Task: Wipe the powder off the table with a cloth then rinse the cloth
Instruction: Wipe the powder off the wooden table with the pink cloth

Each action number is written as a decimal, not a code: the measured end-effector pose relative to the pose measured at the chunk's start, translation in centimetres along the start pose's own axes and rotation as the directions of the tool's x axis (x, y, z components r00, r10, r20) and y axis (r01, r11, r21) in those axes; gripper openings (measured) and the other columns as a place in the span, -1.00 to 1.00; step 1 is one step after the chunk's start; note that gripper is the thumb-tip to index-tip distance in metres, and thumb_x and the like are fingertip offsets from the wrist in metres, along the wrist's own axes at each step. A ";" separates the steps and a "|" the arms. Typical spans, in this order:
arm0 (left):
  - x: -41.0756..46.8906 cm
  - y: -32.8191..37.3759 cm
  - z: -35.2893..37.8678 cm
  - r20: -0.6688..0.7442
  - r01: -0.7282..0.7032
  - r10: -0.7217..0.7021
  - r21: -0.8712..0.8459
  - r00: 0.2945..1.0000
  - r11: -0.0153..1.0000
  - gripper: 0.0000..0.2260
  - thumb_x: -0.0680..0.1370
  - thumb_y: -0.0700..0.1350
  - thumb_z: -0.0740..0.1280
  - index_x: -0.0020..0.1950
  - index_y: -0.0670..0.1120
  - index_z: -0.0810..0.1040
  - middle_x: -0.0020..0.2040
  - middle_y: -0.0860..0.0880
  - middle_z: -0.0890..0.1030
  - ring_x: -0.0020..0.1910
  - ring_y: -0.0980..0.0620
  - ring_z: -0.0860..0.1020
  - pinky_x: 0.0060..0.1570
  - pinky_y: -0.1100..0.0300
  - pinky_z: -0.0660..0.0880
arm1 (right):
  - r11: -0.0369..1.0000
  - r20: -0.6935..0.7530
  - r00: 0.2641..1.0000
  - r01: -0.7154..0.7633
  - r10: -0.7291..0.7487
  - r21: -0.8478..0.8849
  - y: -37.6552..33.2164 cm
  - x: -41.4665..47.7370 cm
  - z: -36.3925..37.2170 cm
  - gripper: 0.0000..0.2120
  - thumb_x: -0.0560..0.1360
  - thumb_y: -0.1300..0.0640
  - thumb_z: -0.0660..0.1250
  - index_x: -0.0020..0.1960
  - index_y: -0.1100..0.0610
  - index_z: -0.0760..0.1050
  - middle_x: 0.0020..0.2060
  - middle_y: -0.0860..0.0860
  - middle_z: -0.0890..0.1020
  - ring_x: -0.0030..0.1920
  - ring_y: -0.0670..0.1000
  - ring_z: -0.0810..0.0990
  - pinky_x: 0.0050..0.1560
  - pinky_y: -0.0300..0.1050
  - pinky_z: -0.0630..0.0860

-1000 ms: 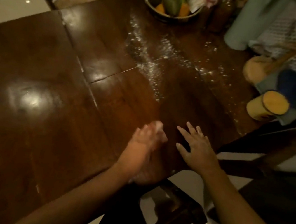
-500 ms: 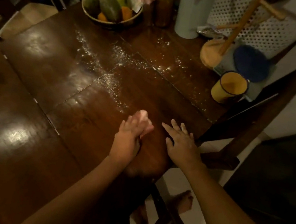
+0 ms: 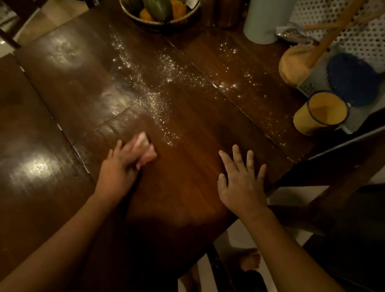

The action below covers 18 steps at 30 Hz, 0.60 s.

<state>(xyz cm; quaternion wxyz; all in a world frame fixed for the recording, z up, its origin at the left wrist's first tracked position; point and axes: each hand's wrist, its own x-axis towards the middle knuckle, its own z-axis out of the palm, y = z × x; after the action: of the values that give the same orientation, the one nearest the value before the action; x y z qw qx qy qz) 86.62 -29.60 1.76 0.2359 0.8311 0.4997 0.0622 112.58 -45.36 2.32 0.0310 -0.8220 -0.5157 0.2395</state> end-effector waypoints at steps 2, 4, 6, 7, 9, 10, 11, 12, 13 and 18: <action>3.3 2.7 0.3 -0.103 0.224 -0.224 -0.008 0.969 0.975 -0.36 0.53 -0.32 0.24 0.50 0.22 0.29 0.57 0.02 0.20 0.55 -0.25 0.09 0.47 -0.30 0.13 | 0.999 0.002 1.000 0.006 -0.005 -0.047 -1.1 1.3 0.0 -0.39 0.64 -0.11 0.05 0.61 -0.18 -0.15 0.63 -0.01 -0.14 0.60 0.23 -0.22 0.42 0.51 -0.21; 5.1 5.5 1.4 -0.119 0.254 -0.255 -0.023 0.960 0.967 -0.32 0.50 -0.36 0.21 0.49 0.23 0.29 0.59 -0.01 0.15 0.57 -0.22 0.06 0.47 -0.29 0.18 | 0.998 -0.003 1.000 0.026 -0.027 -0.064 -2.1 2.9 0.0 -0.39 0.64 -0.13 0.03 0.61 -0.19 -0.18 0.62 0.00 -0.16 0.59 0.24 -0.25 0.39 0.54 -0.24; 4.8 7.4 2.7 -0.029 0.046 -0.046 -0.018 0.999 0.999 -0.28 0.49 -0.39 0.22 0.50 0.24 0.28 0.61 0.01 0.09 0.58 -0.16 0.02 0.52 -0.20 0.08 | 0.997 -0.020 0.998 0.057 -0.058 -0.053 -2.8 4.8 -0.3 -0.40 0.64 -0.13 0.04 0.60 -0.20 -0.14 0.63 0.00 -0.13 0.59 0.25 -0.25 0.41 0.54 -0.25; 4.3 7.9 3.2 0.044 -0.110 0.110 -0.011 0.993 0.994 -0.27 0.48 -0.40 0.23 0.51 0.22 0.25 0.61 0.03 0.08 0.59 -0.13 0.00 0.54 -0.15 -0.01 | 0.996 -0.032 0.997 0.072 -0.074 -0.048 -3.0 6.0 -0.5 -0.41 0.64 -0.12 0.05 0.60 -0.21 -0.10 0.63 0.00 -0.11 0.59 0.26 -0.24 0.44 0.52 -0.24; 3.2 7.3 3.4 0.152 -0.341 0.339 -0.009 0.928 0.940 -0.29 0.49 -0.38 0.26 0.52 0.18 0.25 0.60 0.06 0.11 0.59 -0.12 0.01 0.54 -0.10 -0.05 | 0.994 -0.055 0.993 0.098 -0.101 -0.052 -3.3 8.1 -0.7 -0.43 0.62 -0.11 0.08 0.58 -0.23 -0.01 0.63 -0.01 -0.06 0.59 0.28 -0.21 0.47 0.49 -0.20; 3.2 6.3 3.1 0.153 -0.383 0.379 -0.002 0.913 0.924 -0.34 0.50 -0.36 0.28 0.51 0.16 0.30 0.59 0.05 0.16 0.58 -0.14 0.06 0.53 -0.13 -0.02 | 0.993 -0.069 0.992 0.105 -0.109 -0.057 -3.4 8.9 -0.7 -0.44 0.61 -0.10 0.09 0.57 -0.24 0.04 0.63 -0.02 -0.03 0.59 0.28 -0.19 0.48 0.48 -0.17; 3.6 5.1 2.7 0.114 -0.366 0.363 0.006 0.925 0.931 -0.38 0.52 -0.33 0.30 0.49 0.14 0.34 0.57 0.03 0.20 0.56 -0.16 0.10 0.52 -0.18 0.03 | 0.992 -0.087 0.990 0.109 -0.115 -0.068 -3.4 9.4 -0.7 -0.45 0.60 -0.09 0.08 0.56 -0.24 0.08 0.63 -0.03 0.00 0.59 0.28 -0.16 0.48 0.48 -0.15; 4.4 3.9 2.5 0.055 -0.285 0.284 0.018 0.957 0.958 -0.43 0.53 -0.30 0.31 0.48 0.14 0.37 0.57 0.02 0.22 0.56 -0.18 0.12 0.51 -0.23 0.05 | 0.990 -0.104 0.987 0.111 -0.121 -0.089 -3.5 9.7 -0.5 -0.46 0.59 -0.09 0.05 0.56 -0.23 0.10 0.62 -0.03 0.03 0.59 0.29 -0.14 0.47 0.48 -0.13; 5.6 2.9 2.0 -0.007 -0.152 0.152 0.036 0.988 0.988 -0.47 0.57 -0.25 0.30 0.48 0.16 0.37 0.57 0.02 0.22 0.55 -0.18 0.11 0.51 -0.25 0.04 | 0.987 -0.116 0.985 0.112 -0.126 -0.114 -3.6 9.9 -0.4 -0.46 0.57 -0.09 0.02 0.56 -0.22 0.10 0.62 -0.02 0.04 0.59 0.29 -0.12 0.47 0.49 -0.12; 12.8 3.1 1.5 -0.254 0.318 -0.300 0.033 0.920 0.947 -0.52 0.64 -0.19 0.20 0.53 0.15 0.28 0.59 -0.05 0.19 0.56 -0.23 0.09 0.49 -0.28 0.13 | 0.974 -0.119 0.979 0.145 -0.167 -0.176 -3.7 10.0 -0.3 -0.40 0.54 -0.09 -0.01 0.58 -0.11 0.12 0.62 0.08 0.06 0.59 0.32 -0.09 0.47 0.50 -0.08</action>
<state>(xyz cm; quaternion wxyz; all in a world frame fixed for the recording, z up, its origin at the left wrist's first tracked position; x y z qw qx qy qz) 95.91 -20.31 0.17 0.1485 0.7356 0.6520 0.1081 113.15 -34.98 0.08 0.0156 -0.7928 -0.5937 0.1372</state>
